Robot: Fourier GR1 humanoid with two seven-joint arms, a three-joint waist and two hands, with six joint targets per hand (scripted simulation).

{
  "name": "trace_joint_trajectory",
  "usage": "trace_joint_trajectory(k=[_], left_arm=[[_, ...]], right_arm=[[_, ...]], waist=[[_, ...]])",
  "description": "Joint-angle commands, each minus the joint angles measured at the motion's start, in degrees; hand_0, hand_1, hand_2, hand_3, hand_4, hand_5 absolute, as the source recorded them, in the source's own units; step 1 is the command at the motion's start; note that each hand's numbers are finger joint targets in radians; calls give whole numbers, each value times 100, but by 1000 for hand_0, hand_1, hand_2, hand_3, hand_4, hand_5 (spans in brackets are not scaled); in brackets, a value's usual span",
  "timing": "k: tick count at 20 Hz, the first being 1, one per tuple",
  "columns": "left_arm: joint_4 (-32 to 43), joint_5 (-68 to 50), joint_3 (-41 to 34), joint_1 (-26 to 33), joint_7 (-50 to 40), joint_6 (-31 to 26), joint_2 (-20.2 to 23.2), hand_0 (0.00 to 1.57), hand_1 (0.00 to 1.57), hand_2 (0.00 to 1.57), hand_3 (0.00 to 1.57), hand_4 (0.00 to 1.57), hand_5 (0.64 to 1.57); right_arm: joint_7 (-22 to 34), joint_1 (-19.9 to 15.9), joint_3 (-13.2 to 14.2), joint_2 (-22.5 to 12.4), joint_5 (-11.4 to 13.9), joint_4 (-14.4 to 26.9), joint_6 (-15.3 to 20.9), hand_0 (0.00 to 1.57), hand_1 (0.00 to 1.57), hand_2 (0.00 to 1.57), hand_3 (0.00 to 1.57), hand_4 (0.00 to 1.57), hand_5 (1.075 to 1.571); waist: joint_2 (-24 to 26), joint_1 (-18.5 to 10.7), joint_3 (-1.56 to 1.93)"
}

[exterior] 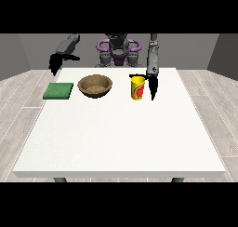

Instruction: Pick the cup and pour the ball into the bowl, then pick the bowl and place it on the pad

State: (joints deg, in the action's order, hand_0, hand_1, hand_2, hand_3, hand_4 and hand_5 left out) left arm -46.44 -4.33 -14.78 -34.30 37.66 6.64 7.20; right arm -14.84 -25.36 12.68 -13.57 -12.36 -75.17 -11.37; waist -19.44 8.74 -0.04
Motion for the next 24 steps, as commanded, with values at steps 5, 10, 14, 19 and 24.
trace_joint_trajectory(k=[5,10,14,19,24], left_arm=[[930,-1,-341,-593,858,316,202,0,0,0,0,0,1323],[501,621,-239,-263,840,1621,429,1283,1283,1571,1571,924,1570],[432,790,-239,-180,724,2124,371,1318,1318,1571,1571,1022,1546],[262,1340,176,-235,-254,2420,668,1317,1317,1571,1571,1066,1541],[74,2722,1151,-6,-1269,3464,540,1364,1364,1571,1571,1022,1534]], right_arm=[[68,-286,132,-375,-162,-355,-222,0,0,0,0,0,1570],[-157,-316,248,-492,-214,-152,-373,0,0,221,386,0,1569],[-68,-447,224,-604,-281,-267,-499,0,0,0,398,0,1569],[209,-529,331,-655,-430,163,-516,0,0,0,400,0,1569],[11,-302,332,-707,-233,1058,-672,0,0,214,380,0,1570]], waist=[[-735,407,-3],[-777,592,11],[-1022,725,5],[-403,651,12],[596,473,34]])
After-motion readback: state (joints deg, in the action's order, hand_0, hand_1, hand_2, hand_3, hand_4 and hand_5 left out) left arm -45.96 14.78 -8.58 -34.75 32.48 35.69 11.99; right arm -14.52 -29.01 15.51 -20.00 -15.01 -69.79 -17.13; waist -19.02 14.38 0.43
